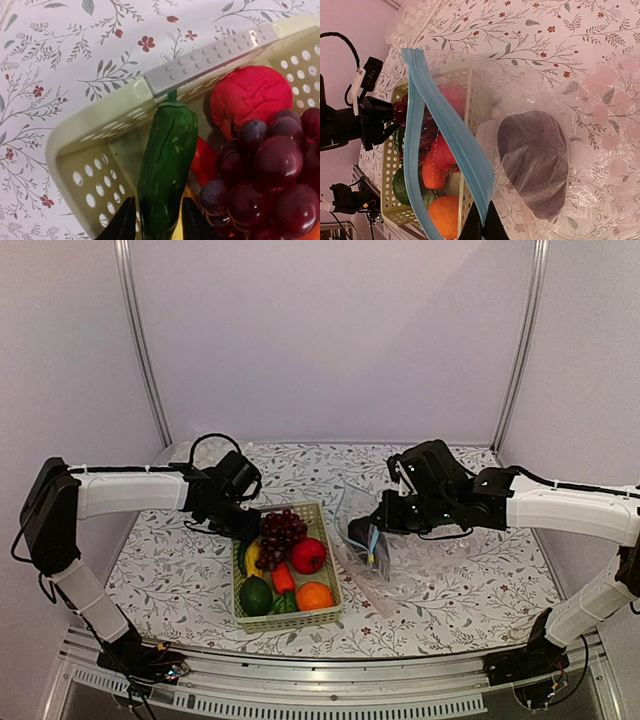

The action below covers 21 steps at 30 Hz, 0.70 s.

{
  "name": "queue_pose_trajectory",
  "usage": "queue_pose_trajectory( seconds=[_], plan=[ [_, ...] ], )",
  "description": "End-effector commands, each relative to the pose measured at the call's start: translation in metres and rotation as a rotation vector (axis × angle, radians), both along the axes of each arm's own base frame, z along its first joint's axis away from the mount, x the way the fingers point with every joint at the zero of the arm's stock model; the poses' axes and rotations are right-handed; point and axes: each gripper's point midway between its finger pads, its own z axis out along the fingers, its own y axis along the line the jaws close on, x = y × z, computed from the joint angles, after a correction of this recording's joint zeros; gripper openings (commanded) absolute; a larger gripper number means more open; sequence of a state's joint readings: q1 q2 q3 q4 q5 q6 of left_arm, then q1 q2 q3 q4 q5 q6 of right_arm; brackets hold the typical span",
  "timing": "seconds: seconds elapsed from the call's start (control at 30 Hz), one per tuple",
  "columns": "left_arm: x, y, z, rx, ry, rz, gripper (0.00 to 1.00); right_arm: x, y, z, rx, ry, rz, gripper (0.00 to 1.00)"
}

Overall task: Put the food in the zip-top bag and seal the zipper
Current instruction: Pick up the fake vegetable from the bin.

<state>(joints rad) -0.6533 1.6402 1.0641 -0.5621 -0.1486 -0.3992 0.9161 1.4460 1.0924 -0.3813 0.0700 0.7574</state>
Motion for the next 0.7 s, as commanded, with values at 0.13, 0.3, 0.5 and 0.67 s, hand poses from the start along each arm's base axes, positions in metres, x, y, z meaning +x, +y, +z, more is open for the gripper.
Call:
queue_pose_trajectory(
  seconds=[0.13,0.3,0.5,0.67],
  plan=[
    [0.004,0.012,-0.008,0.067,0.007,0.014,0.29,0.001,-0.003,0.01,0.007,-0.035,-0.005,0.0],
    [0.001,0.012,-0.013,0.073,0.016,0.017,0.19,0.0,-0.003,0.01,0.007,-0.034,-0.005,0.0],
    [0.008,0.017,0.042,0.006,-0.153,0.075,0.15,0.0,-0.005,0.015,0.012,-0.042,-0.009,0.0],
    [0.001,0.019,0.108,-0.129,-0.287,0.102,0.18,0.0,-0.004,0.018,0.018,-0.047,-0.005,0.0]
  ],
)
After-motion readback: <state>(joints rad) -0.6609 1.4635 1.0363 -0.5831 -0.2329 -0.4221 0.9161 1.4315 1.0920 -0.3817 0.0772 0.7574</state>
